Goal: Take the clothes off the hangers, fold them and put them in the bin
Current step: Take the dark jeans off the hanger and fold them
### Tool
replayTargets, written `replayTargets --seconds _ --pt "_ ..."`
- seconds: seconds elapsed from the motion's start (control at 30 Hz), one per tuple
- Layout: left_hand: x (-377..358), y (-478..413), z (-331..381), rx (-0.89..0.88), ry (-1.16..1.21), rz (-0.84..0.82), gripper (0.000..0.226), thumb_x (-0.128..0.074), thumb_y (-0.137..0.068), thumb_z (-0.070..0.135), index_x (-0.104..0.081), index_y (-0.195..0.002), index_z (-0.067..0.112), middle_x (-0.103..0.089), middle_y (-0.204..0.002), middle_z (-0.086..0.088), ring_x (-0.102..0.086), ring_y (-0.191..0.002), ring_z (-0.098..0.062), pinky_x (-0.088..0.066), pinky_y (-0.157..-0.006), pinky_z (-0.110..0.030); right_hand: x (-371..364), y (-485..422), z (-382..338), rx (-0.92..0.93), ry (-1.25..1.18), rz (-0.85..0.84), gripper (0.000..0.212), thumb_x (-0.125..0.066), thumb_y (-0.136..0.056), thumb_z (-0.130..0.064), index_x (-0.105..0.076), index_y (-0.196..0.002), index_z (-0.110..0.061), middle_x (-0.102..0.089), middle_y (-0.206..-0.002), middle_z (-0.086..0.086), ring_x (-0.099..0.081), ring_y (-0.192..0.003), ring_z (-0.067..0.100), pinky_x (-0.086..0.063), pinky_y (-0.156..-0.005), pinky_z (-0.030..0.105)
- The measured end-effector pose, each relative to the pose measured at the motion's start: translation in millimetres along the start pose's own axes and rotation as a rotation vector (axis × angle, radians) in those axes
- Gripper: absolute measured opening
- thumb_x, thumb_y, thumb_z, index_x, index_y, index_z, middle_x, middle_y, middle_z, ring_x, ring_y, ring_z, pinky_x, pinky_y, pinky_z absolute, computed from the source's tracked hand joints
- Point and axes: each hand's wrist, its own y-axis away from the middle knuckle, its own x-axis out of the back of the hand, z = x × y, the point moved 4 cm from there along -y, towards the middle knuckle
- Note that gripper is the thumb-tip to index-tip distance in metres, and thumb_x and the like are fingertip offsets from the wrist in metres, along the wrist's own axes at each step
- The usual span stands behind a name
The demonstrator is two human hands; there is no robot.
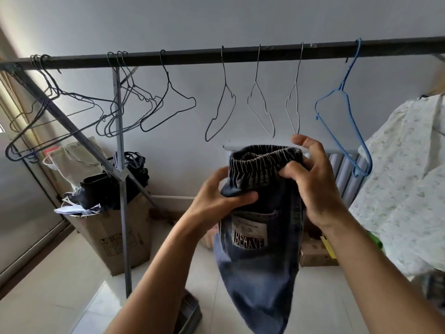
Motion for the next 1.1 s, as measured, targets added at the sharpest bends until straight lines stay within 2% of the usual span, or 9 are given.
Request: replayTargets --seconds 0.1,0.23,0.33,0.47,0.57,0.73,0.8,0.9,1.1 --pt "-2.2 -3.2 12.8 -0.032 0.076 -0.08 0.02 -0.074 -0.081 0.004 -0.069 -0.098 0.012 -0.075 -0.087 0.002 -0.071 -0.081 -0.01 -0.054 -0.07 -0.021 8.0 -6.2 -7.5 -0.014 -0.067 -0.079 0.054 -0.059 -0.08 -0.004 -0.044 -0.13 -0.016 -0.064 -0.06 -0.011 -0.063 -0.061 0.003 -0.049 -0.055 0.017" --pt "-6.9 -6.6 23.7 -0.033 0.184 -0.064 0.011 -0.068 -0.086 0.005 -0.068 -0.096 0.008 -0.075 -0.081 0.001 -0.071 -0.075 -0.013 -0.054 -0.067 -0.021 15.6 -12.4 -7.8 -0.07 -0.162 -0.111 0.06 -0.065 -0.08 -0.015 -0.043 -0.135 -0.018 -0.072 -0.08 -0.006 -0.069 -0.077 0.01 -0.053 -0.062 0.02" --pt "-11.7 -9.2 27.2 -0.024 0.225 -0.016 0.01 -0.066 -0.087 0.007 -0.069 -0.096 0.009 -0.076 -0.082 -0.003 -0.072 -0.076 -0.016 -0.057 -0.069 -0.026 22.1 -8.5 5.2 -0.14 -0.195 -0.116 0.059 -0.069 -0.084 -0.025 -0.044 -0.137 -0.015 -0.074 -0.105 0.002 -0.07 -0.099 0.019 -0.057 -0.081 0.03" --pt "-9.9 -11.4 30.3 0.007 0.276 0.024 0.005 -0.065 -0.089 0.012 -0.07 -0.091 0.01 -0.075 -0.079 -0.005 -0.071 -0.072 -0.018 -0.058 -0.068 -0.03 21.0 18.9 30.3 -0.301 -0.159 -0.336 0.044 -0.072 -0.075 -0.03 -0.065 -0.113 -0.009 -0.073 -0.106 0.013 -0.07 -0.099 0.029 -0.057 -0.077 0.031" --pt "-5.6 -10.7 29.1 0.1 0.331 0.057 0.009 -0.066 -0.088 0.016 -0.069 -0.091 0.008 -0.074 -0.08 -0.011 -0.07 -0.068 -0.023 -0.058 -0.072 -0.037 16.0 41.8 49.2 -0.435 -0.217 -0.484 0.06 -0.087 -0.061 -0.036 -0.07 -0.112 -0.01 -0.069 -0.117 0.018 -0.066 -0.108 0.034 -0.057 -0.084 0.033" --pt "9.9 -5.4 14.7 0.247 0.51 -0.022 0.046 -0.077 -0.077 0.03 -0.066 -0.109 -0.001 -0.072 -0.09 -0.019 -0.071 -0.073 -0.028 -0.061 -0.072 -0.039 8.6 51.2 58.3 -0.509 -0.454 -0.386 0.07 -0.095 -0.048 -0.031 -0.072 -0.106 0.0 -0.067 -0.115 0.025 -0.069 -0.1 0.036 -0.059 -0.077 0.038" --pt "14.3 2.1 5.7 0.236 0.562 -0.138 0.069 -0.088 -0.061 0.041 -0.069 -0.113 0.001 -0.072 -0.1 -0.021 -0.072 -0.083 -0.03 -0.061 -0.073 -0.04 3.6 49.6 53.3 -0.516 -0.541 -0.334 0.063 -0.09 -0.057 -0.027 -0.07 -0.108 0.003 -0.068 -0.113 0.026 -0.07 -0.097 0.035 -0.06 -0.076 0.038" --pt "17.5 15.5 -13.2 0.182 0.569 -0.253 0.068 -0.094 -0.04 0.051 -0.079 -0.095 0.014 -0.076 -0.096 -0.011 -0.074 -0.085 -0.021 -0.06 -0.072 -0.031 -3.4 40.5 42.4 -0.502 -0.6 -0.26 0.038 -0.065 -0.078 -0.021 -0.068 -0.106 0.004 -0.071 -0.104 0.021 -0.072 -0.087 0.029 -0.061 -0.072 0.036" --pt "23.4 48.1 -61.7 0.227 0.517 -0.349 0.081 -0.095 -0.046 0.047 -0.073 -0.114 0.009 -0.068 -0.119 -0.017 -0.066 -0.108 -0.029 -0.054 -0.091 -0.037 -16.9 18.8 36.2 -0.571 -0.653 -0.199 0.033 -0.057 -0.082 -0.026 -0.077 -0.092 -0.003 -0.074 -0.099 0.016 -0.073 -0.086 0.026 -0.059 -0.08 0.038"
